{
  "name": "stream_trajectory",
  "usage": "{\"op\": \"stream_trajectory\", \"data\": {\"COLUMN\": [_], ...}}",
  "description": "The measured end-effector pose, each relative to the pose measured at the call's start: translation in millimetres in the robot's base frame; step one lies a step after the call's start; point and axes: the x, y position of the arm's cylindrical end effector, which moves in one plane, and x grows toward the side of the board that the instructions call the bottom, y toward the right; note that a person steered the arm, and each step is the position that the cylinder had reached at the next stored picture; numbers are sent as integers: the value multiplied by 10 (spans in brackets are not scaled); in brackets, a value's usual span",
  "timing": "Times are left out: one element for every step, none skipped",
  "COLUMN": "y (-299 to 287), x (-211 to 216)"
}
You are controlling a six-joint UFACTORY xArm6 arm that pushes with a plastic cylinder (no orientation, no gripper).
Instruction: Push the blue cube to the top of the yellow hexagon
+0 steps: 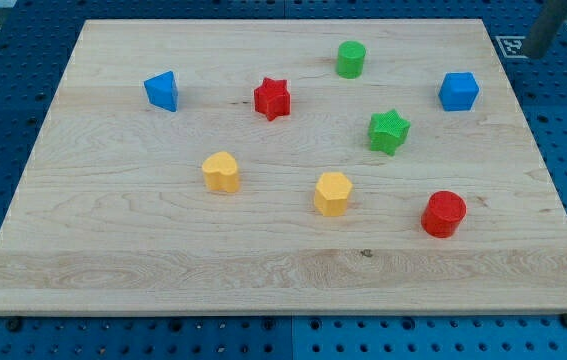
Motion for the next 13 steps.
{"op": "stream_trajectory", "data": {"y": [2,-48,-412,-521,-600,-1042,-1593,-1752,-1583,-1651,-2313,-2998,-3096], "x": [0,1,25,531,729,626,689,601,594,819,868,1190,1030]}}
